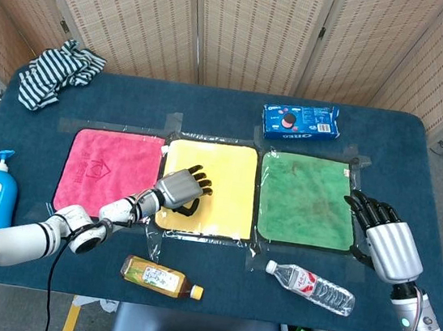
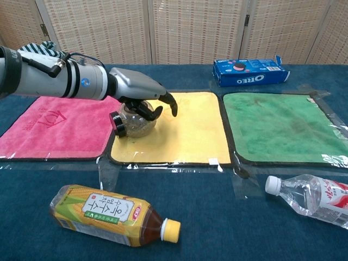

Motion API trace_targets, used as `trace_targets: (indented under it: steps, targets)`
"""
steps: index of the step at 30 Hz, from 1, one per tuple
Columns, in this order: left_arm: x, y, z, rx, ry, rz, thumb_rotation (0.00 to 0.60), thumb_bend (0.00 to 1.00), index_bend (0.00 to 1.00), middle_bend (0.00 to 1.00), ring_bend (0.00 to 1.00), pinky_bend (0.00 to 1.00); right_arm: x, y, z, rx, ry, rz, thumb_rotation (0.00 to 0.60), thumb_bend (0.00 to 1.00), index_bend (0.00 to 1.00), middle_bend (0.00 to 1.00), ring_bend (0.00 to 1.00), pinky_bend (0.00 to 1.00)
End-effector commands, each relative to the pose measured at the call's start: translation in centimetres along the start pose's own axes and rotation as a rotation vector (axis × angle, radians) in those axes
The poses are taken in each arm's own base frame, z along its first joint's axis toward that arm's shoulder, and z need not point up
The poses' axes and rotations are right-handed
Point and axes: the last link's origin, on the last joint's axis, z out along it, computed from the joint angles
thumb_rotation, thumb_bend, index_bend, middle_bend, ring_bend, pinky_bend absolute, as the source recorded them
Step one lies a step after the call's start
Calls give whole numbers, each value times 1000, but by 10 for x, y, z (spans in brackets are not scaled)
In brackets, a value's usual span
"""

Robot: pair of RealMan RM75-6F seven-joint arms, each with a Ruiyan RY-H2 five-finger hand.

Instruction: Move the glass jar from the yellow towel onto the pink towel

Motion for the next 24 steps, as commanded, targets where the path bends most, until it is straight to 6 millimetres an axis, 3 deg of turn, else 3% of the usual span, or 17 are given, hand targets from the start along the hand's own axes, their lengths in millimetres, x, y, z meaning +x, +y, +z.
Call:
trace_targets:
  steps: [1, 13, 24]
  targets:
    - [-6, -2, 0, 8, -17, 51, 131, 827, 251, 197, 149, 7, -1, 0, -1, -3, -4, 1, 600, 69, 131, 153, 197, 253]
    - [-17, -16, -14, 45, -40, 107, 119, 827, 338, 283, 220, 16, -4, 1, -1, -4, -6, 8, 600, 69, 131, 154, 196, 254]
    - [-27, -40, -40, 104, -60, 120, 117, 828, 441, 306, 241, 35, -4, 2, -2, -2, 4, 0, 600, 68, 131, 154, 192, 254]
